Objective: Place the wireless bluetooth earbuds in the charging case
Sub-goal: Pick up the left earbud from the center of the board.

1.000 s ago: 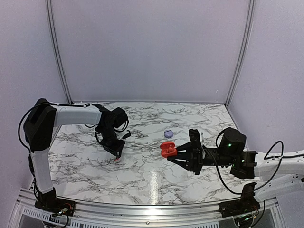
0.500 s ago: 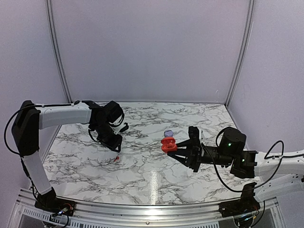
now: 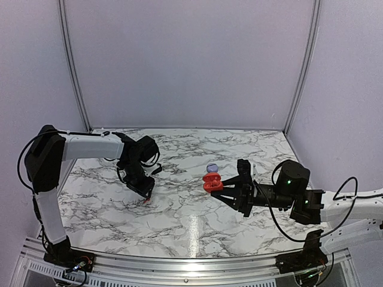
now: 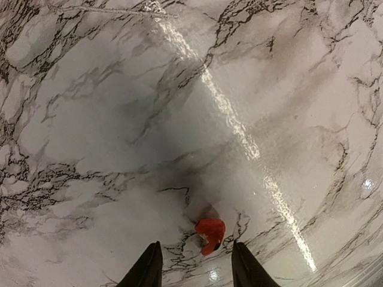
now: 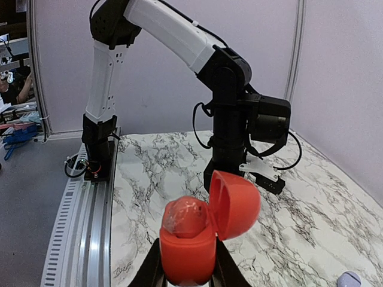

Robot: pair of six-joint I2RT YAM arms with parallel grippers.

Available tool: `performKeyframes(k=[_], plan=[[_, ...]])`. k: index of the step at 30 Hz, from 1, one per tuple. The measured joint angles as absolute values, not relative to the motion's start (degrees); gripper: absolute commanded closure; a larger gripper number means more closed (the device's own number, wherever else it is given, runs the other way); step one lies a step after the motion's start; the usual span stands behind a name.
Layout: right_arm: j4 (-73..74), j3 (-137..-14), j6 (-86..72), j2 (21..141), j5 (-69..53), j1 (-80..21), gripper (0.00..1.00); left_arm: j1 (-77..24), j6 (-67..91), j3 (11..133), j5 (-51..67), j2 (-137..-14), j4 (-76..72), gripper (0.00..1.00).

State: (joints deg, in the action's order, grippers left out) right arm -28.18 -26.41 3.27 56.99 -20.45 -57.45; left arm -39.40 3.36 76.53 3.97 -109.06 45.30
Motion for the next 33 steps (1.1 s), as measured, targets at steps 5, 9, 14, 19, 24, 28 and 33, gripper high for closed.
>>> performKeyframes(k=[5, 9, 14, 19, 24, 28, 33], plan=[[-28.2, -26.4, 3.2, 57.0, -20.4, -57.5, 1.00, -39.7, 3.1, 76.9, 3.8, -110.3, 45.4, 0.62], [-28.2, -26.4, 3.3, 57.0, -20.4, -57.5, 1.00, -40.3, 2.8, 77.2, 3.3, -111.7, 45.4, 0.63], [-28.2, -26.4, 3.2, 57.0, -20.4, -57.5, 1.00, -40.9, 2.4, 77.7, 2.5, -113.1, 45.8, 0.66], [-28.2, -26.4, 3.3, 57.0, -20.4, -57.5, 1.00, -41.4, 2.2, 78.2, 1.7, -113.3, 46.0, 0.73], [-28.2, -26.4, 3.3, 57.0, -20.4, -57.5, 1.00, -41.7, 2.1, 78.8, 1.1, -113.3, 46.4, 0.75], [-28.1, -26.4, 3.3, 57.0, -20.4, -57.5, 1.00, -41.7, 2.1, 78.9, 1.0, -113.3, 46.4, 0.76], [-27.8, -26.4, 3.3, 57.0, -20.4, -57.5, 1.00, -41.7, 2.1, 78.9, 1.0, -113.4, 46.5, 0.76]])
